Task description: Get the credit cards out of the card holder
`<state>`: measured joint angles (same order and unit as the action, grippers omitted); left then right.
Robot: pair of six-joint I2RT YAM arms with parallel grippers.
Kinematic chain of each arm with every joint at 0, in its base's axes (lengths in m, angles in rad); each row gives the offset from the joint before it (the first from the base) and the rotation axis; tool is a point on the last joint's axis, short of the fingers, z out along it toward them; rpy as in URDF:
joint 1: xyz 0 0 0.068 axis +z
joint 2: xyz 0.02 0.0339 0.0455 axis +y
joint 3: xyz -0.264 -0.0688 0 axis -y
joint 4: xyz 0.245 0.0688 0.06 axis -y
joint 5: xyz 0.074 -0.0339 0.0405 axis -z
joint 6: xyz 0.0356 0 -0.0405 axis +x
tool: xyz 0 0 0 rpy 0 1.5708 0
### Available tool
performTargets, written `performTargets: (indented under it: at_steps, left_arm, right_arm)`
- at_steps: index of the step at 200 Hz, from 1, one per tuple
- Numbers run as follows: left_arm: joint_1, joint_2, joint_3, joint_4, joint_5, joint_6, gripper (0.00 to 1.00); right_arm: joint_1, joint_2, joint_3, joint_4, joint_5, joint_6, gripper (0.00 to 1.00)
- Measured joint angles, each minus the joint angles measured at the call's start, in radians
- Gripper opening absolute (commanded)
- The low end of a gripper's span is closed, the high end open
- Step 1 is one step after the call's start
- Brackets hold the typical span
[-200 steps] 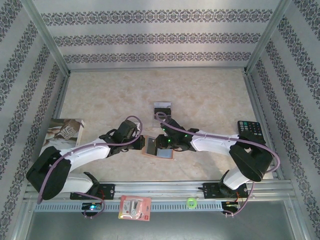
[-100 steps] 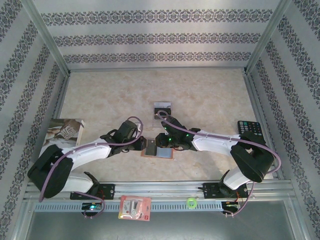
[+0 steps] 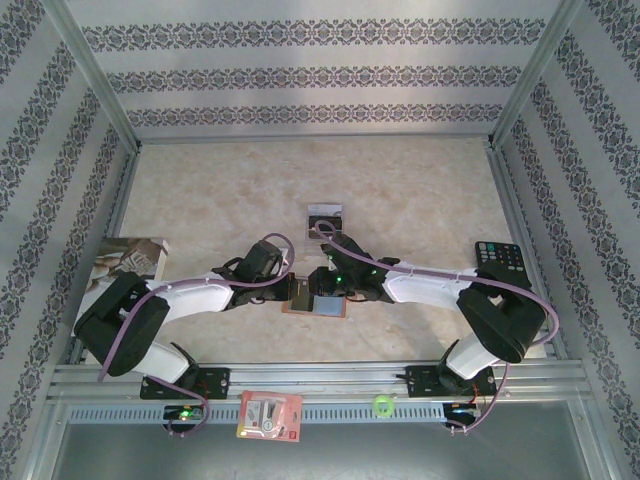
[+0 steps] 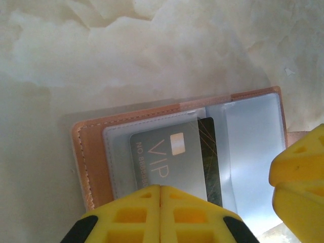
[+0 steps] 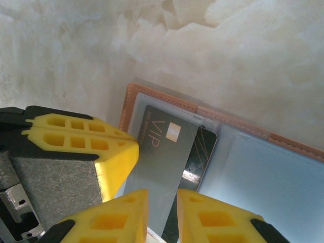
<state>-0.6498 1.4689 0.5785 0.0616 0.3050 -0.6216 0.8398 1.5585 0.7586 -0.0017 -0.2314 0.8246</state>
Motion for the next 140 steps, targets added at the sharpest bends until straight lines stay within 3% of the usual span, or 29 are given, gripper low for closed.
performTargets:
  at_steps: [140]
  left_arm:
    - [-0.003,0.023,-0.063,0.143,-0.018,-0.026,0.01]
  right_arm:
    - [-0.02,0.08,-0.018,0.037,-0.033,0.066,0.23]
